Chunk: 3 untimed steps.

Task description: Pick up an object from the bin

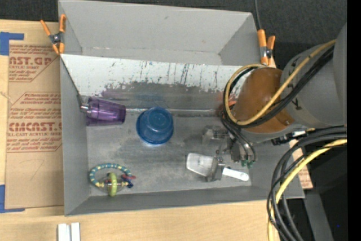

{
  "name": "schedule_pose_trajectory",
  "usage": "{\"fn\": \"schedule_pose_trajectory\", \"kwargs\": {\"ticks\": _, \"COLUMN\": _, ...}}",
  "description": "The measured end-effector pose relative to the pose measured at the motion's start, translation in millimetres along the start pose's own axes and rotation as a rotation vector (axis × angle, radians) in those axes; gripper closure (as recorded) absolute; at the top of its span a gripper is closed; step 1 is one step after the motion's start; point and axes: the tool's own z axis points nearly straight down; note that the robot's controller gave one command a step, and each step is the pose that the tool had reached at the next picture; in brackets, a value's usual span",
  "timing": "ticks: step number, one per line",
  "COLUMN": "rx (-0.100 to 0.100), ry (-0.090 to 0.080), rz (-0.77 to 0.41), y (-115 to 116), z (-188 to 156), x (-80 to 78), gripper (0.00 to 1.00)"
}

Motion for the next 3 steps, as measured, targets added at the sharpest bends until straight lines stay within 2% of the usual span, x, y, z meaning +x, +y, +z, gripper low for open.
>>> {"fn": "schedule_pose_trajectory", "kwargs": {"ticks": 1, "rx": -0.004, "ry": -0.002, "rz": 0.025, "y": 1, "z": 0, "x": 2.5, "gripper": 0.0}}
{"fn": "schedule_pose_trajectory", "kwargs": {"ticks": 2, "rx": 0.0, "ry": -0.006, "rz": 0.003, "y": -52, "z": -25, "x": -22.5, "gripper": 0.0}}
{"fn": "schedule_pose_trajectory", "kwargs": {"ticks": 3, "rx": -0.007, "ry": 0.0, "rz": 0.011, "y": 21, "z": 1, "x": 29.3, "gripper": 0.0}}
